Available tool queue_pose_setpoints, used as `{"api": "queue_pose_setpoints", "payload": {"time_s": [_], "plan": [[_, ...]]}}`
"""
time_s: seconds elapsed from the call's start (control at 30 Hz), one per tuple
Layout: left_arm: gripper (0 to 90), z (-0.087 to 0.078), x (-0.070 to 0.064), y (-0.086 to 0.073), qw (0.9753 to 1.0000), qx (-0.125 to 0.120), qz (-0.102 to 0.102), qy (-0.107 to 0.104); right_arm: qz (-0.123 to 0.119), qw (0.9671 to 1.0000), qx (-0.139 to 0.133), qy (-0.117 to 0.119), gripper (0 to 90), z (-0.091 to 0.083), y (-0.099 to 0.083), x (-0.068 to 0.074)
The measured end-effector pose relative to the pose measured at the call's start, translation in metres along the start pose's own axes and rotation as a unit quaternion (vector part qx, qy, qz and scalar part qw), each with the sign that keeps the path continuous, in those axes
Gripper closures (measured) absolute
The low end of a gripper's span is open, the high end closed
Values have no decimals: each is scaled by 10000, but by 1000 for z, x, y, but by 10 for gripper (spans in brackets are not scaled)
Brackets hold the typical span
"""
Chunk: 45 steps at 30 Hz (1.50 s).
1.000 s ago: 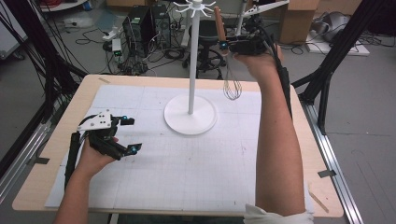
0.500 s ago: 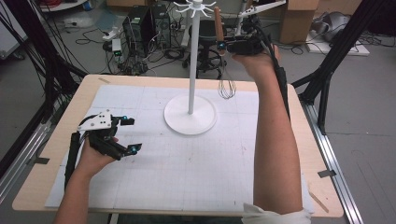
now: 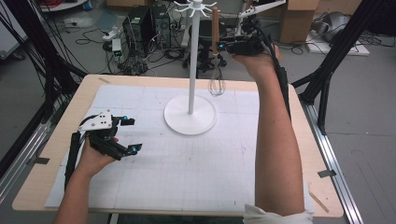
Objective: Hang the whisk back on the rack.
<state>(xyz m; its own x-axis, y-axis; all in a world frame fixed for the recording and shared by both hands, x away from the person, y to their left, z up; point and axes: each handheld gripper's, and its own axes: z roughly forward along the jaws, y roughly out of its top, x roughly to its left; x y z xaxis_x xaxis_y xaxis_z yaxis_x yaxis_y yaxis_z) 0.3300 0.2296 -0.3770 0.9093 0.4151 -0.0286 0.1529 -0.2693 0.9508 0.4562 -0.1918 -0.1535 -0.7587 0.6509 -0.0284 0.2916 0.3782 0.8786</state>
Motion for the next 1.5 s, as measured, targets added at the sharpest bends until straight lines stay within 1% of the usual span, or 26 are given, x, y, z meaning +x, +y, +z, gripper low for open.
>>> {"api": "queue_pose_setpoints", "payload": {"time_s": [0.13, 0.2, 0.27, 0.3, 0.37, 0.43, 0.5, 0.57, 0.63, 0.7, 0.83, 0.9, 1.07, 1.23, 1.3, 1.33, 1.37, 1.5], "plan": [[17, 0, 0, 0, 10000, 3, 0, -3, -19, 10000, 27, 26, 670, -2, -2, 1], [17, 0, 0, 0, 10000, 13, 11, -8, -56, 10000, -7, 42, 661, -3, -3, 1], [17, 0, 0, 0, 10000, 19, 5, -21, -62, 9999, -17, 133, 648, -5, -5, 2], [17, 0, 0, 0, 10000, 22, 6, -20, -12, 9999, 18, 154, 635, -5, -5, 2], [17, 1, 0, 0, 10000, 18, 6, -26, -68, 9997, 21, 242, 627, -7, -7, 3], [17, 1, -1, 0, 10000, 15, 1, -17, -46, 9995, 10, 315, 609, -11, -10, 4], [17, 1, -1, 0, 10000, 10, 2, -27, -47, 9994, -5, 336, 609, -12, -11, 5], [17, 0, 0, 0, 10000, 13, 34, -9, -47, 9991, -33, 428, 609, -14, -14, 6], [17, 0, 0, 0, 10000, 5, 14, -15, -70, 9985, -114, 531, 606, -17, -18, 9], [17, 0, 0, 0, 10000, 12, 3, -31, -95, 9981, -89, 608, 592, -18, -22, 12], [17, 1, -1, 1, 10000, -6, -6, -46, -217, 9969, -125, 748, 565, -21, -32, 20], [17, 2, -2, 1, 10000, -17, -26, -57, -184, 9959, -184, 864, 560, -22, -37, 23], [17, 2, -2, 1, 10000, -8, -4, -69, -231, 9944, -261, 998, 526, -24, -48, 29], [17, 2, -3, 1, 10000, -7, -12, -77, -204, 9932, -303, 1108, 510, -27, -61, 32], [17, 2, -3, 1, 10000, -8, -6, -86, -178, 9933, -280, 1110, 508, -28, -66, 32], [17, 2, -3, 1, 10000, -13, -3, -79, -205, 9933, -267, 1101, 496, -29, -71, 33], [17, 2, -3, 1, 10000, -19, -4, -75, -205, 9933, -267, 1101, 496, -29, -71, 33], [17, 2, -3, 1, 9999, -37, -12, -104, -227, 9929, -365, 1112, 480, -33, -80, 35]]}}
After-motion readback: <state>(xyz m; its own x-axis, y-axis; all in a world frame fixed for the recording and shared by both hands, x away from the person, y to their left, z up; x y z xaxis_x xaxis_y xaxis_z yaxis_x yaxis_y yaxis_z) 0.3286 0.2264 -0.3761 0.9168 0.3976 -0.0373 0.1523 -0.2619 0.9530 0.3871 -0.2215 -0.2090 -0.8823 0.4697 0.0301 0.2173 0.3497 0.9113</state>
